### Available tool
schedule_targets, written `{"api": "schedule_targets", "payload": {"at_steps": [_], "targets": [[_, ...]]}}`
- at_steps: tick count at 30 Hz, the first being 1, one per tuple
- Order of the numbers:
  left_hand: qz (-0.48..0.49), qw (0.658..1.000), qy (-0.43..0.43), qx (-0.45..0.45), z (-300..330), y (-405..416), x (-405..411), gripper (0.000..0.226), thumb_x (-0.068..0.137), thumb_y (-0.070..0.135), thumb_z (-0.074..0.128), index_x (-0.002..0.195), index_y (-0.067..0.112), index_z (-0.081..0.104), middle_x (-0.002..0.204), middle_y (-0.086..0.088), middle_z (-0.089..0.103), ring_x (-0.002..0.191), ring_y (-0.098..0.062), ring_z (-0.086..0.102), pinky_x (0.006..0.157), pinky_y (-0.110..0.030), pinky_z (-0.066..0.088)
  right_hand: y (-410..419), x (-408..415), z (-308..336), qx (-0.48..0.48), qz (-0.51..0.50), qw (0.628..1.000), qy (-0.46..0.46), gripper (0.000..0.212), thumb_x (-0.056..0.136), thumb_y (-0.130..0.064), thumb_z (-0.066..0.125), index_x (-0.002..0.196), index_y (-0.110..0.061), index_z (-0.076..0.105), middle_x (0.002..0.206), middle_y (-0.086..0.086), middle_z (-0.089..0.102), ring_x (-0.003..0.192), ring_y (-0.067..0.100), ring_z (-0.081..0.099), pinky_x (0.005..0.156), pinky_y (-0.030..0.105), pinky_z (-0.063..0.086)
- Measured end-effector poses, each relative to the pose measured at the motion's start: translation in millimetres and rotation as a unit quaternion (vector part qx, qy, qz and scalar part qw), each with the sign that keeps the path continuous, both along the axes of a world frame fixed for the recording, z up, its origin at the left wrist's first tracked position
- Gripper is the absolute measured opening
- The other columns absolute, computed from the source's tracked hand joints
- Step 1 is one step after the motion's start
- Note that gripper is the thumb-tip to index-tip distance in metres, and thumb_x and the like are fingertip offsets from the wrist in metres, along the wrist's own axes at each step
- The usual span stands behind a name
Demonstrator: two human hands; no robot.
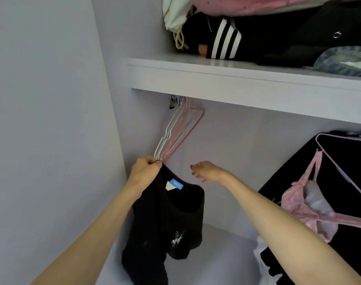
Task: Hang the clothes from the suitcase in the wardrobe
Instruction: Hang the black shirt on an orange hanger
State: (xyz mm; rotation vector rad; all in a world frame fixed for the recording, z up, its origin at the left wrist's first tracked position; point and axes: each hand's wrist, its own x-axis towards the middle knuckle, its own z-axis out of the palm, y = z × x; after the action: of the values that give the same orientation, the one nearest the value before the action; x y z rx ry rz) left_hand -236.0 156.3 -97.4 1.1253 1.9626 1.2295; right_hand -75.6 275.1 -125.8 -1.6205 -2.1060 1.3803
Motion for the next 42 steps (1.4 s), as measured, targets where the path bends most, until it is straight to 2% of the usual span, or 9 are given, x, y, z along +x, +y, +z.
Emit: {"api": "schedule_targets", "payload": {"at_steps": [5, 11, 17, 21, 28, 31, 35, 39, 42], "targets": [[0.005, 1.000, 0.019, -0.012, 2, -1, -11, 0.020, 0.087, 0.016, 0.052, 0.069, 0.022, 0.055, 0.068, 0.003, 0.054, 0.064, -0.008, 0.049, 0.054, -0.022, 0.035, 22, -57, 27, -0.094, -0.084, 0.958, 0.257, 0.054, 0.096, -0.031, 0.051, 0.140, -0.004, 0.034, 0.138, 0.009, 0.046, 0.124, 0.023, 0.046, 0.096, 0.036, 0.046], [-0.004, 1.000, 0.017, -0.025, 3, 0, -19, 0.013, 0.086, 0.016, 0.053, 0.073, 0.019, 0.056, 0.068, 0.002, 0.055, 0.067, -0.013, 0.052, 0.054, -0.024, 0.037, 37, -96, 32, -0.084, -0.192, 0.938, 0.277, 0.023, 0.093, -0.027, 0.055, 0.101, -0.005, 0.055, 0.079, 0.006, 0.059, 0.067, 0.016, 0.060, 0.070, 0.031, 0.050], [-0.010, 0.999, 0.037, -0.034, 4, 4, -21, 0.020, 0.086, 0.016, 0.052, 0.067, 0.019, 0.051, 0.065, 0.001, 0.051, 0.060, -0.010, 0.047, 0.051, -0.022, 0.033, 44, -94, 30, 0.013, -0.263, 0.938, 0.228, 0.010, 0.089, -0.008, 0.052, 0.094, -0.002, 0.059, 0.069, 0.008, 0.059, 0.055, 0.015, 0.057, 0.058, 0.028, 0.054], [-0.026, 0.999, 0.027, -0.039, 4, 9, -14, 0.017, 0.087, 0.017, 0.051, 0.071, 0.019, 0.053, 0.069, 0.002, 0.051, 0.063, -0.009, 0.047, 0.053, -0.021, 0.033, 51, -80, 34, 0.043, -0.320, 0.904, 0.280, 0.020, 0.091, -0.004, 0.037, 0.097, -0.007, 0.056, 0.068, 0.006, 0.053, 0.053, 0.016, 0.048, 0.047, 0.028, 0.046], [-0.048, 0.998, 0.025, -0.013, 5, 14, 3, 0.016, 0.088, 0.013, 0.051, 0.073, 0.019, 0.053, 0.068, 0.003, 0.050, 0.063, -0.007, 0.046, 0.053, -0.020, 0.032, 55, -40, 38, 0.164, -0.346, 0.874, 0.300, 0.039, 0.100, -0.013, 0.032, 0.136, -0.014, 0.046, 0.135, 0.008, 0.053, 0.115, 0.027, 0.054, 0.097, 0.042, 0.048], [-0.049, 0.999, 0.022, -0.006, 4, 14, 10, 0.016, 0.089, 0.012, 0.051, 0.074, 0.019, 0.053, 0.071, 0.003, 0.052, 0.066, -0.007, 0.047, 0.054, -0.019, 0.033, 52, -18, 32, 0.189, -0.331, 0.868, 0.319, 0.044, 0.099, -0.008, 0.030, 0.140, -0.016, 0.041, 0.131, 0.003, 0.052, 0.115, 0.019, 0.051, 0.101, 0.031, 0.043], [-0.050, 0.999, 0.021, -0.007, -2, 13, 23, 0.012, 0.089, 0.011, 0.051, 0.081, 0.017, 0.057, 0.076, 0.001, 0.056, 0.073, -0.011, 0.052, 0.057, -0.019, 0.036, 43, 8, 16, 0.197, -0.329, 0.863, 0.330, 0.034, 0.091, -0.002, 0.031, 0.110, -0.020, 0.053, 0.094, 0.003, 0.053, 0.069, 0.012, 0.047, 0.065, 0.028, 0.041], [-0.035, 0.998, 0.046, -0.038, -18, 15, 32, 0.011, 0.087, 0.017, 0.053, 0.088, 0.023, 0.063, 0.094, -0.001, 0.060, 0.095, -0.019, 0.055, 0.082, -0.031, 0.046, 23, 33, 0, 0.197, -0.356, 0.848, 0.340, 0.014, 0.081, -0.022, 0.048, 0.070, -0.028, 0.042, 0.065, -0.002, 0.046, 0.062, 0.020, 0.043, 0.057, 0.030, 0.034], [0.008, 0.997, 0.057, -0.051, -27, 13, 41, 0.013, 0.083, 0.024, 0.055, 0.087, 0.028, 0.066, 0.105, -0.003, 0.051, 0.108, -0.021, 0.046, 0.096, -0.041, 0.043, 3, 55, -15, 0.179, -0.378, 0.810, 0.410, 0.036, 0.078, -0.042, 0.064, 0.066, -0.022, 0.036, 0.059, 0.008, 0.038, 0.044, 0.014, 0.034, 0.046, 0.023, 0.029]]}}
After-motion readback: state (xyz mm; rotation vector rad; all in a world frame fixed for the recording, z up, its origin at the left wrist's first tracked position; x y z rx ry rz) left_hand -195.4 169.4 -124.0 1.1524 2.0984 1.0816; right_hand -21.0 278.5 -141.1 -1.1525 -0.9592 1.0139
